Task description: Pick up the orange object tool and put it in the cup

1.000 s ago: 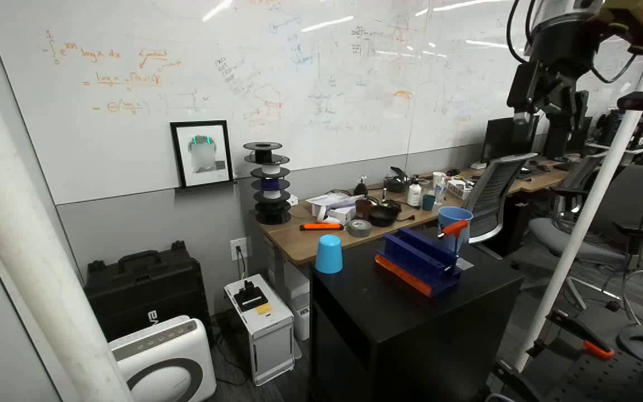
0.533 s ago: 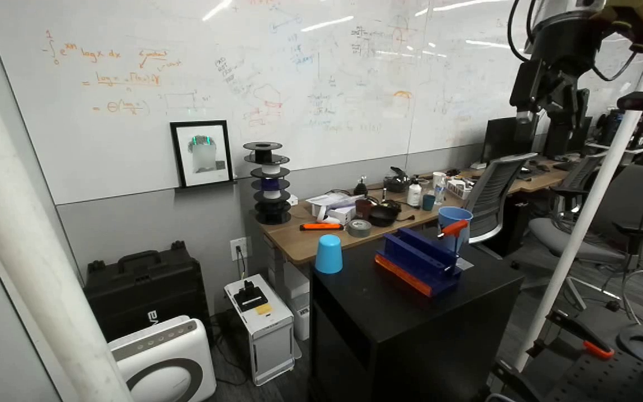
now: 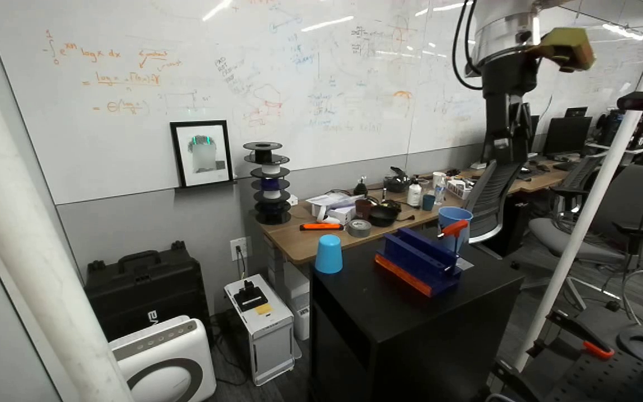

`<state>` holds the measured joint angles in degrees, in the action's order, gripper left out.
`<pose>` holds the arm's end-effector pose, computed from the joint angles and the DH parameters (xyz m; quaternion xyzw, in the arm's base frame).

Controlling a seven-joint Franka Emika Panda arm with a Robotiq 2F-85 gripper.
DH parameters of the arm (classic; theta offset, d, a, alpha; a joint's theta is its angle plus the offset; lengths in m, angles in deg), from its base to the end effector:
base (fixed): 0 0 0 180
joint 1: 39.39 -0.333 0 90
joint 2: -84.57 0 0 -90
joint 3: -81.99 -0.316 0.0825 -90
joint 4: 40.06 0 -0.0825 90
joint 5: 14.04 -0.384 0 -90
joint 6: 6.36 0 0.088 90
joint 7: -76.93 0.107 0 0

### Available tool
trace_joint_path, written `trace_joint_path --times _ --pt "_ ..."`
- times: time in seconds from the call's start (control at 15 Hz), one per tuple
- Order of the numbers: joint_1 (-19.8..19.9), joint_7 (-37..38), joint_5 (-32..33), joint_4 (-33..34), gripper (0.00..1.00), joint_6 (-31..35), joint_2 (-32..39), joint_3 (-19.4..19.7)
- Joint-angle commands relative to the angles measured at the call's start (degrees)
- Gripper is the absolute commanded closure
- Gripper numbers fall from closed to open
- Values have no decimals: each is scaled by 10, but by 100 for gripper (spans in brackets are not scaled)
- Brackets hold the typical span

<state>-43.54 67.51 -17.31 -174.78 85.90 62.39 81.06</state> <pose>0.3869 0.0406 0.4550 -0.9771 -0.1170 0.1749 0.0316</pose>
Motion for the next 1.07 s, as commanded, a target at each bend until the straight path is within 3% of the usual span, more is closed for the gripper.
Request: trace_joint_path --times 0.0,0.27,0.47,1.0 --pt "-11 -44 66 119 0 -8 136 -21" --pt "-15 -100 150 187 0 2 240 -38" --pt "-15 -143 220 194 0 25 285 -46" --pt "-10 -261 348 88 0 178 296 -61"
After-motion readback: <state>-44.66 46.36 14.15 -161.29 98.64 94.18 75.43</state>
